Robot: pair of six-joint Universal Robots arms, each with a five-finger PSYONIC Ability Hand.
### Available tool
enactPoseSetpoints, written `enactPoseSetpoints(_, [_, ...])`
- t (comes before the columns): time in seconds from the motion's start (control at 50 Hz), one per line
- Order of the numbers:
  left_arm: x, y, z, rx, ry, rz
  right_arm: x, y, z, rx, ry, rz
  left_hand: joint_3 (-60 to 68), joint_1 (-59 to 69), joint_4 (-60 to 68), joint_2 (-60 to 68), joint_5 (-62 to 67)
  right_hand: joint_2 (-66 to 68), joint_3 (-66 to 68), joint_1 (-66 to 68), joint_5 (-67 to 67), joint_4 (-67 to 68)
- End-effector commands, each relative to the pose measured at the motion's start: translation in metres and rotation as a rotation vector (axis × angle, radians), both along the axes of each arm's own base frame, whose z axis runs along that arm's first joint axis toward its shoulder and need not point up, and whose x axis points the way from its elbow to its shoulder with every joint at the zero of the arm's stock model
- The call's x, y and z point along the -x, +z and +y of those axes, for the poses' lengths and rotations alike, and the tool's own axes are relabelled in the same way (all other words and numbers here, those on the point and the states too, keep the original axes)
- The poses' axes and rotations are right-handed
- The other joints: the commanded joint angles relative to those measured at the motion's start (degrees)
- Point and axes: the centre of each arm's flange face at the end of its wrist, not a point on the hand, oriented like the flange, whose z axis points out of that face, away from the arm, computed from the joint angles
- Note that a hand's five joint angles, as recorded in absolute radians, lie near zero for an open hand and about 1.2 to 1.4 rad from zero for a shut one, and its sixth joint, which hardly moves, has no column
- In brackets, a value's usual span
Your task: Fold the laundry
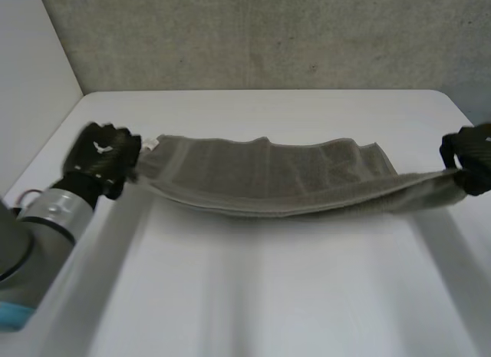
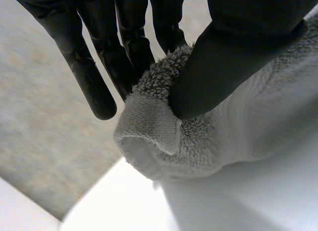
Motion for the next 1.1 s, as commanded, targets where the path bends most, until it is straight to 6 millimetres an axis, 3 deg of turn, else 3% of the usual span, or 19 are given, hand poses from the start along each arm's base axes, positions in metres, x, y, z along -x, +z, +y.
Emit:
enactPoseSetpoints(0.02, [-0.026,0.026,0.025,0.047,0.065,0.048,0.015,0.019,0.032,-0.060,0.033,0.093,10.5,13.7,10.2,10.4,12.2,5.5,3.1,3.9,3.3,3.4])
enactPoseSetpoints(0.12, [-0.040,0.024,0.039,-0.002,0.111,0.041,0.025,0.009,0.052,-0.178,0.087,0.232,10.5,13.7,10.2,10.4,12.2,5.5,3.1,3.9,3.3,3.4])
enactPoseSetpoints(0.24, [-0.051,0.020,0.058,-0.074,0.111,0.040,0.021,0.010,0.075,-0.266,0.215,0.326,10.5,13.7,10.2,10.4,12.2,5.5,3.1,3.9,3.3,3.4])
enactPoseSetpoints(0.4, [-0.054,0.011,0.057,-0.119,0.064,0.049,0.025,0.018,0.066,-0.229,0.244,0.267,10.5,13.7,10.2,10.4,12.2,5.5,3.1,3.9,3.3,3.4])
enactPoseSetpoints(0.48, [-0.053,0.003,0.050,-0.158,0.055,0.054,0.028,0.000,0.046,-0.275,0.291,0.228,10.5,13.7,10.2,10.4,12.2,5.5,3.1,3.9,3.3,3.4])
enactPoseSetpoints(0.66, [-0.029,-0.036,0.004,-0.261,-0.008,0.053,0.001,-0.029,0.011,-0.392,0.339,0.244,10.5,13.7,10.2,10.4,12.2,5.5,3.1,3.9,3.3,3.4])
enactPoseSetpoints(0.74, [-0.030,-0.055,-0.028,-0.297,0.063,0.045,-0.010,-0.040,-0.016,-0.339,0.290,0.273,10.5,13.7,10.2,10.4,12.2,5.5,3.1,3.9,3.3,3.4])
enactPoseSetpoints(0.76, [-0.030,-0.055,-0.028,-0.297,0.063,0.045,-0.010,-0.040,-0.016,-0.339,0.290,0.274,10.5,13.7,10.2,10.4,12.2,5.5,3.1,3.9,3.3,3.4])
enactPoseSetpoints(0.8, [-0.028,-0.063,-0.046,-0.303,0.089,0.055,-0.016,-0.044,-0.037,-0.271,0.250,0.253,10.5,13.7,10.2,10.4,12.2,5.5,3.1,3.9,3.3,3.4])
enactPoseSetpoints(0.86, [-0.024,-0.065,-0.054,-0.301,0.087,0.067,-0.021,-0.046,-0.046,-0.239,0.238,0.234,10.5,13.7,10.2,10.4,12.2,5.5,3.1,3.9,3.3,3.4])
enactPoseSetpoints(0.96, [-0.011,-0.066,-0.084,-0.276,0.085,0.130,-0.036,-0.050,-0.075,-0.125,0.168,0.205,10.5,13.7,10.2,10.4,12.2,5.5,3.1,3.9,3.3,3.4])
enactPoseSetpoints(1.1, [-0.001,-0.063,-0.110,-0.224,0.108,0.153,-0.042,-0.057,-0.095,-0.036,0.103,0.239,10.5,13.7,10.2,10.4,12.2,5.5,3.1,3.9,3.3,3.4])
